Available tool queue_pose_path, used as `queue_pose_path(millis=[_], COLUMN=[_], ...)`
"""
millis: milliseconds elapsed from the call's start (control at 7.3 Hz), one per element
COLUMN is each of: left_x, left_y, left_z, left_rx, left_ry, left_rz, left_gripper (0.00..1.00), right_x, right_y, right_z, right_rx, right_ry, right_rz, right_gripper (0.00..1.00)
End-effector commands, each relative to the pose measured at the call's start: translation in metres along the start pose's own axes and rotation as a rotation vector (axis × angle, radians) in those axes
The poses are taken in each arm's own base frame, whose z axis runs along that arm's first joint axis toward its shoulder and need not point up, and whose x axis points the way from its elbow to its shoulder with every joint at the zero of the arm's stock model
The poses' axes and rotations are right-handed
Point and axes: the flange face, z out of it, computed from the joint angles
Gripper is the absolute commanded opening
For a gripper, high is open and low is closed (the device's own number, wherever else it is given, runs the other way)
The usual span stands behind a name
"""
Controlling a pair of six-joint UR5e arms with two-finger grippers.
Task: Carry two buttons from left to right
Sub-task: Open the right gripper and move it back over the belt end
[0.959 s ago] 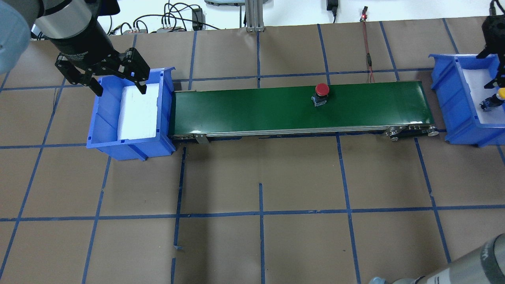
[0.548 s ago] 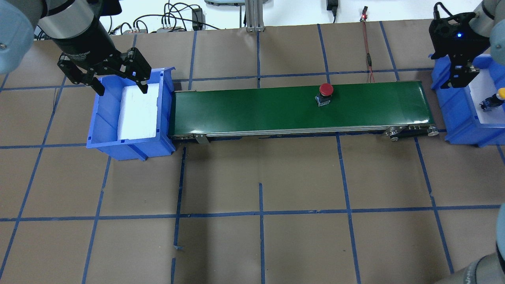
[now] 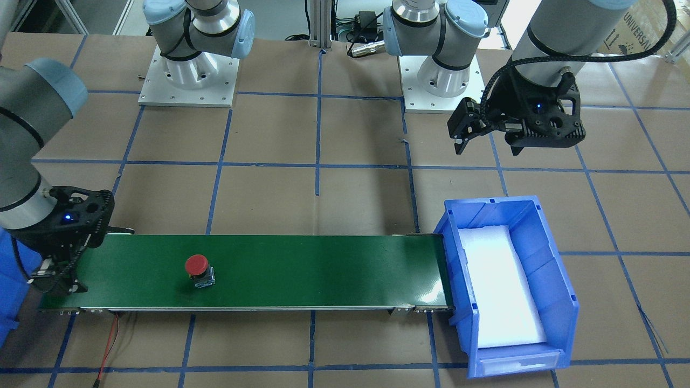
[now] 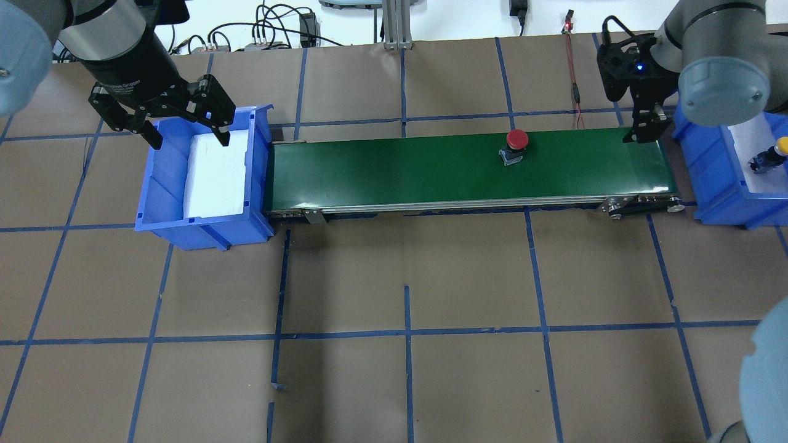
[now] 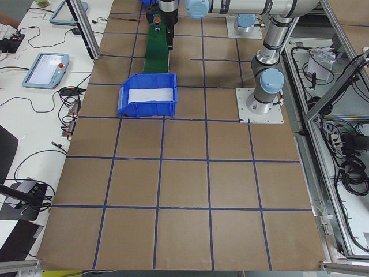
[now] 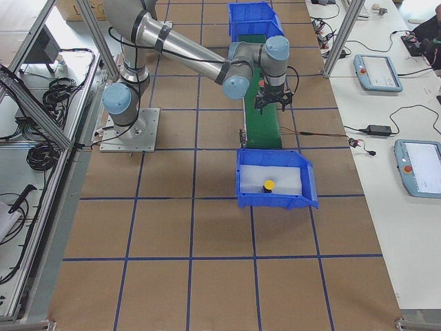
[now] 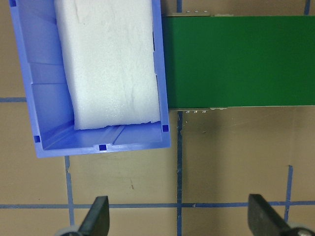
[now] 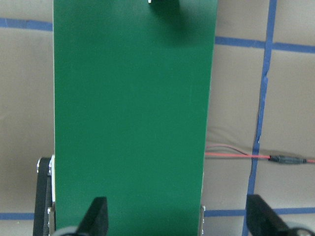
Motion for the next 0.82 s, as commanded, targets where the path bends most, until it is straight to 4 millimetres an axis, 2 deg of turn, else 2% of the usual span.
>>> queue_pose_path(millis=[0, 411, 548, 685], left_x=[0.0, 0.0, 0.0, 0.0], left_y=[0.001, 0.004, 0.0, -0.004], left_z=[-0.001, -0.002, 0.0, 0.002], left_rx=[0.001, -0.005, 0.0, 0.001], left_ry=[-0.001, -0.003, 0.003, 0.003], left_rz=[-0.001, -0.001, -0.002, -0.001], left_gripper=[1.0, 1.0, 1.0, 1.0], right_x=[-0.002, -0.002, -0.008, -0.009], right_y=[-0.036, -0.034, -0.036, -0.036], right_z=[0.013, 0.022, 0.037, 0.041], right_rx=[0.005, 0.002, 0.015, 0.0], right_ry=[-0.008, -0.026, -0.042, -0.013], right_rz=[-0.032, -0.058, -0.053, -0.052], right_gripper=[1.0, 0.99, 0.99, 0.99])
